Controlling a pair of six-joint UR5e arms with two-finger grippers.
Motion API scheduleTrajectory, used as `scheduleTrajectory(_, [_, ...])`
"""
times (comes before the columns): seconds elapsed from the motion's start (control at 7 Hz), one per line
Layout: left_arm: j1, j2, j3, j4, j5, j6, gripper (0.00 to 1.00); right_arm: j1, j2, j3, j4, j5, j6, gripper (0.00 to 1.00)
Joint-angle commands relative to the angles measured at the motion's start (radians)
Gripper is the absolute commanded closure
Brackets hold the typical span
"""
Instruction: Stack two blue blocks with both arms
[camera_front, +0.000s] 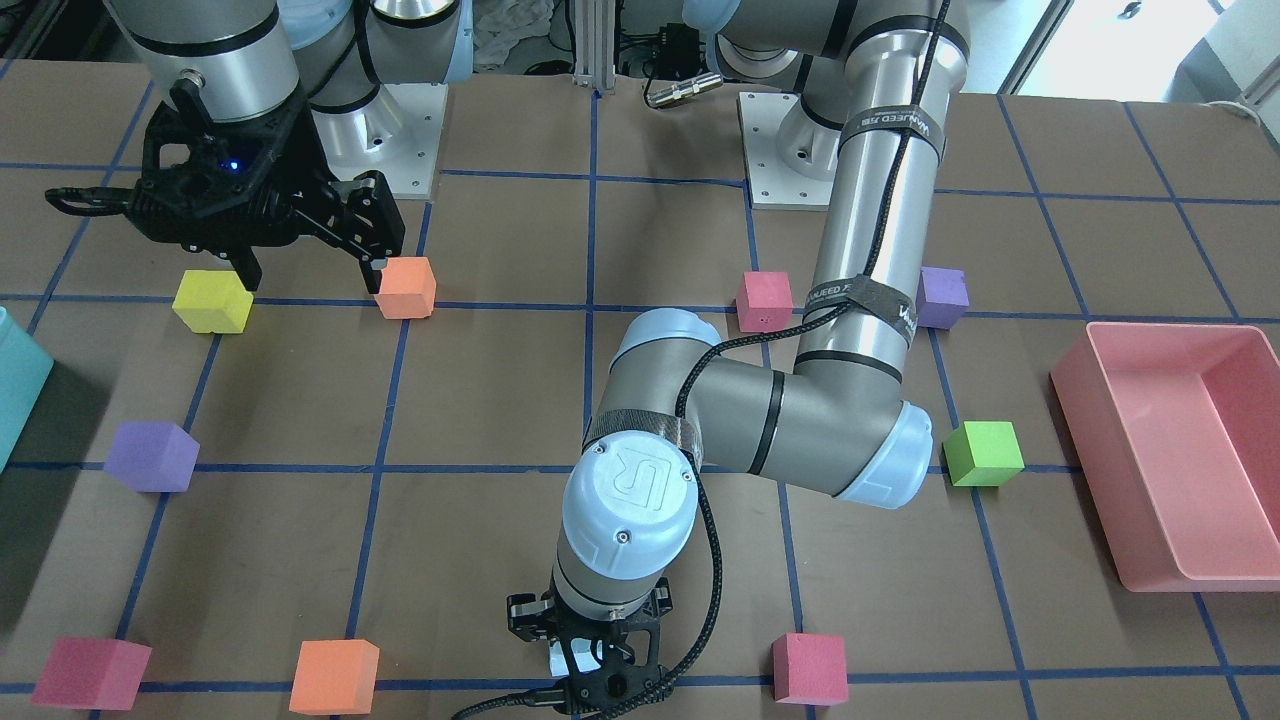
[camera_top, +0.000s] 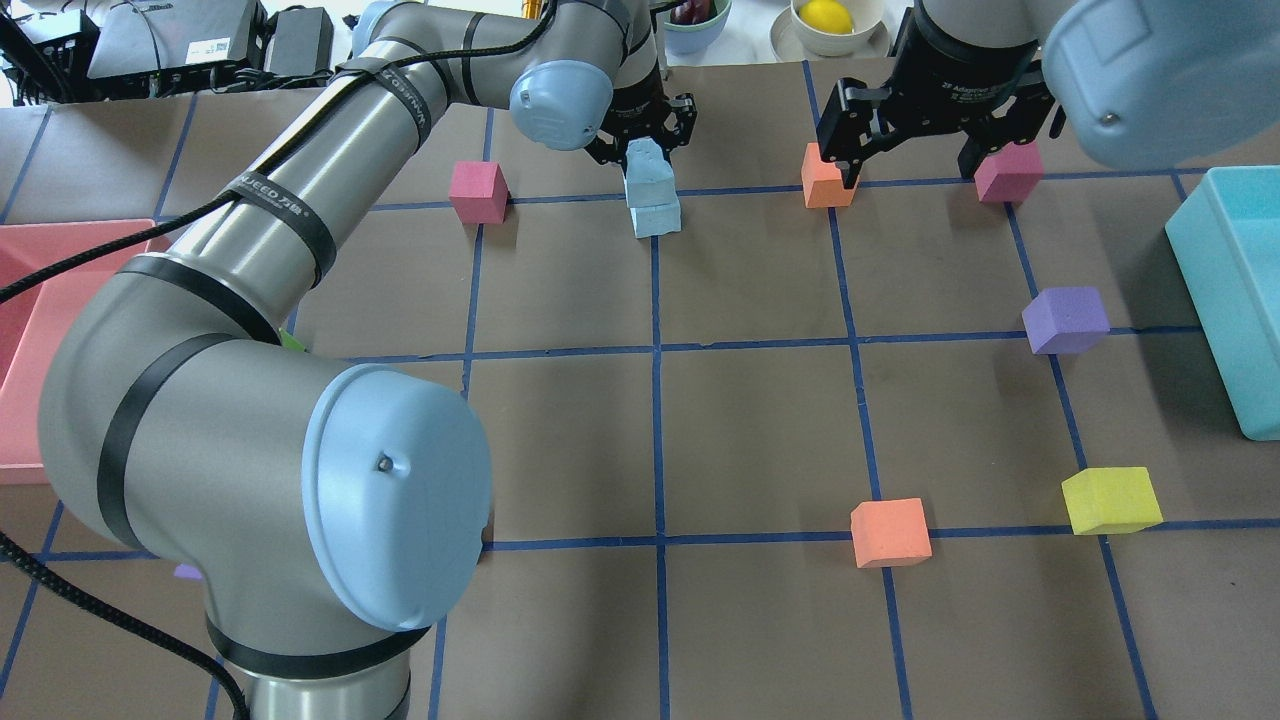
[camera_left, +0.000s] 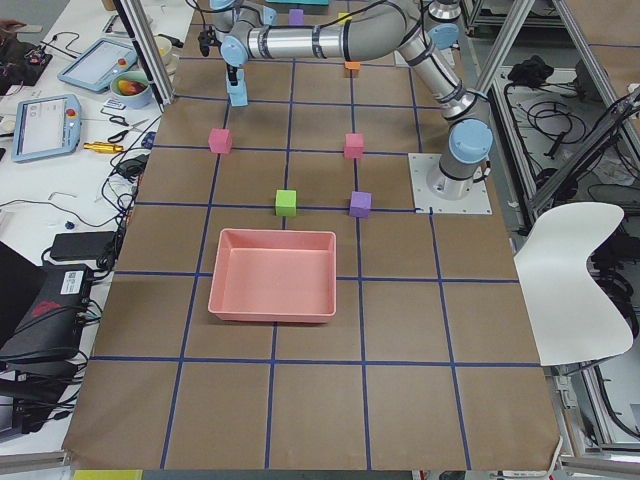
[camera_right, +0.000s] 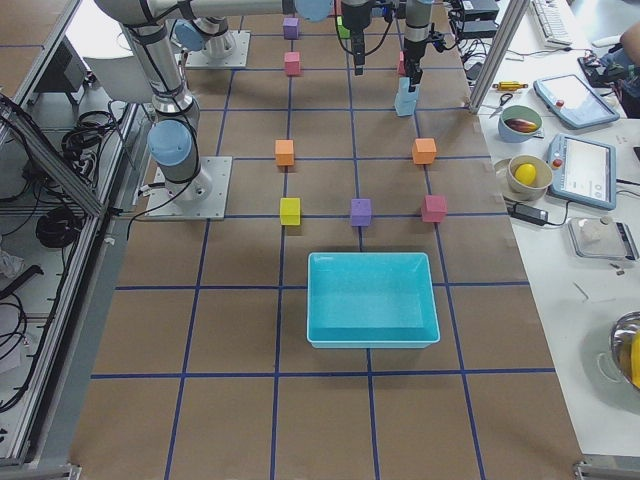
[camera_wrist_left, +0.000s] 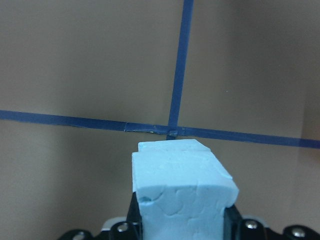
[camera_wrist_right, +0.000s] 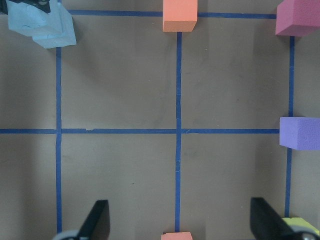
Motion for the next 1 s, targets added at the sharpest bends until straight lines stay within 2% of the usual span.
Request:
scheduleTrajectory(0.0, [-0.001, -0.008, -0.006, 0.009, 0.001, -0.008, 0.39, 0.000, 0.000, -0.001, 0.000, 0.000, 0.000, 0.00])
scheduleTrajectory(0.14, [-0.001, -0.014, -0.006, 0.040, -0.004, -0.007, 0.10, 0.000, 0.000, -0.001, 0.000, 0.000, 0.000, 0.00])
scheduleTrajectory(0.29, [-0.001, -0.003, -0.006, 0.025, -0.020, 0.002, 0.00, 0.000, 0.000, -0.001, 0.000, 0.000, 0.000, 0.00])
scheduleTrajectory(0.57, [0.005, 0.038, -0.012, -0.018, -0.019, 0.019, 0.00, 0.000, 0.000, -0.001, 0.000, 0.000, 0.000, 0.00])
scheduleTrajectory(0.71, [0.018, 0.092, -0.012, -0.097, -0.004, 0.115, 0.00, 0.000, 0.000, -0.001, 0.000, 0.000, 0.000, 0.00])
scheduleTrajectory(0.86, [0.073, 0.156, -0.021, -0.160, 0.081, 0.266, 0.00, 0.000, 0.000, -0.001, 0.000, 0.000, 0.000, 0.00])
